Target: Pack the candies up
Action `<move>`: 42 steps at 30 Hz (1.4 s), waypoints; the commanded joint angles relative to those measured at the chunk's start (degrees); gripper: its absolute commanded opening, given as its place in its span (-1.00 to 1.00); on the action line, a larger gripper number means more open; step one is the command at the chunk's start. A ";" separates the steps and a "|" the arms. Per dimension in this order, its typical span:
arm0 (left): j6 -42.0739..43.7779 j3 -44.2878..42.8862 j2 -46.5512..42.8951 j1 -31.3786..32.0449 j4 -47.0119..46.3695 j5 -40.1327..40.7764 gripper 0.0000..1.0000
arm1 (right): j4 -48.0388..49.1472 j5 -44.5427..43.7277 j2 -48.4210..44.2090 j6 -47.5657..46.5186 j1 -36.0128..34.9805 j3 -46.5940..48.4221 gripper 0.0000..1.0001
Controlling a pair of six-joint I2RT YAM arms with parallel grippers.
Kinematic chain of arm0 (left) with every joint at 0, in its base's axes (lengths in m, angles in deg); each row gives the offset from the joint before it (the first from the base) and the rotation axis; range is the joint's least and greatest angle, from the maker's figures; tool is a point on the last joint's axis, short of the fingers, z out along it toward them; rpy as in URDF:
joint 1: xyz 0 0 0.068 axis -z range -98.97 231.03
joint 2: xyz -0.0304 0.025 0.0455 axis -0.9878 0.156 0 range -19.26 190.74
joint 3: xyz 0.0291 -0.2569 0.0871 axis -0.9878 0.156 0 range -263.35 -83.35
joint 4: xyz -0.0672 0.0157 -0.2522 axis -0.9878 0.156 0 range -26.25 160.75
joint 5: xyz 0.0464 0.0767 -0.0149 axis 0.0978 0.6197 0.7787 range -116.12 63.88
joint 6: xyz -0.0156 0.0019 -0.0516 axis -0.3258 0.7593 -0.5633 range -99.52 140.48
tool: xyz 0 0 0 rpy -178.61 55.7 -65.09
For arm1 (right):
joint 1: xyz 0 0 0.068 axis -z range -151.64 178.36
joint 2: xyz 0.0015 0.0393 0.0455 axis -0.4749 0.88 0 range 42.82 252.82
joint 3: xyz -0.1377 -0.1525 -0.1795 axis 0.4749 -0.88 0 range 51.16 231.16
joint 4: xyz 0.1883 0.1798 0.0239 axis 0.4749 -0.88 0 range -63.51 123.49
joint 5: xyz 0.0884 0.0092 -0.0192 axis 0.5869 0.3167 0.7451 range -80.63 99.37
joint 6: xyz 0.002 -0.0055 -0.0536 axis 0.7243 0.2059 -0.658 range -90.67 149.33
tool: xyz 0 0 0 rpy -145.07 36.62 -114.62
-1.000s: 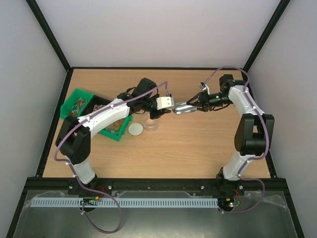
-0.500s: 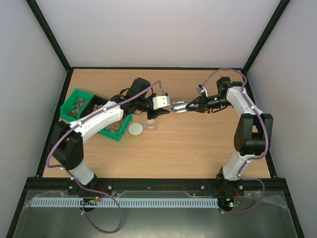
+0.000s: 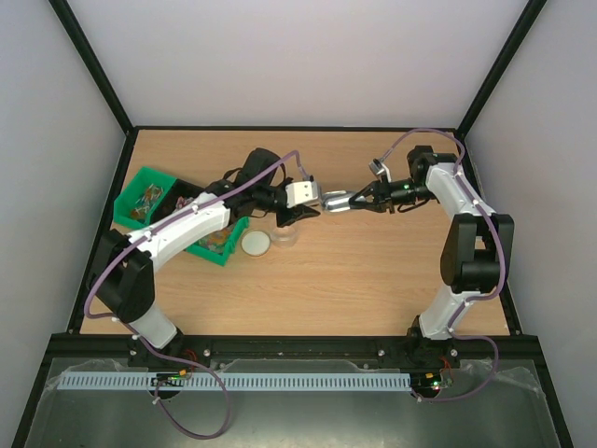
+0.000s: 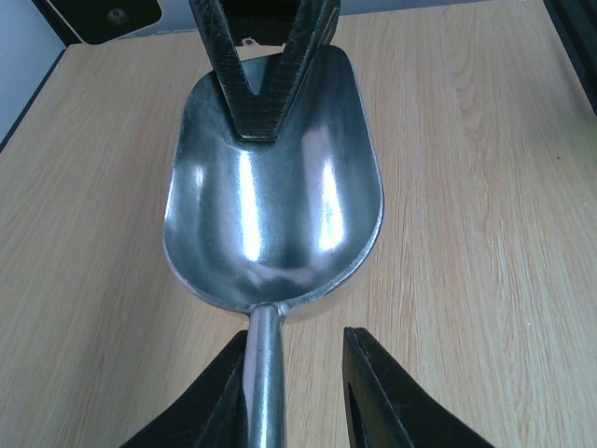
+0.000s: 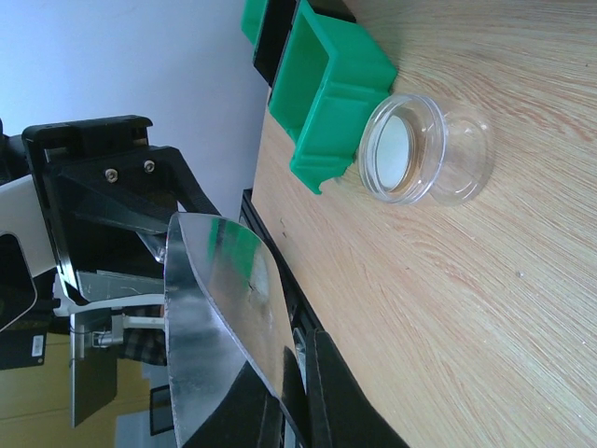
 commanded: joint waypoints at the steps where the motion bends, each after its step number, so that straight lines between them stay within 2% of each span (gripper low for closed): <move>1: -2.75 0.85 -2.48 -0.60 -2.22 -1.90 -0.47 | -2.26 1.85 0.04 -0.32 -0.03 -0.46 -0.97; 8: -4.70 1.18 -2.77 -0.69 -3.67 -0.53 -0.51 | -1.74 1.75 -0.28 0.31 -0.03 -0.83 -0.97; 16: -5.48 1.38 -3.03 -0.69 -3.94 -0.27 -0.94 | -1.27 1.66 -0.46 0.61 0.04 -1.19 -0.94; 22: -9.04 2.32 -4.77 -3.17 -0.20 0.80 -0.95 | 0.50 -0.78 -1.03 0.83 -0.03 3.15 0.33; 26: -11.14 2.54 -6.88 -8.35 5.00 3.96 -0.95 | 7.77 -4.72 -2.31 5.22 -0.03 5.76 0.83; 28: -11.67 1.89 -7.80 -11.15 8.16 5.68 -0.95 | 13.15 -6.14 -2.67 8.55 -0.03 6.22 1.00; 36: -16.69 0.77 -13.87 -19.45 21.22 16.58 -0.95 | 26.98 -9.05 0.12 16.32 -0.11 8.96 0.97; 42: -15.52 1.68 -20.75 -22.91 33.92 23.99 -0.95 | 30.37 -11.71 1.82 17.95 -2.28 9.26 0.97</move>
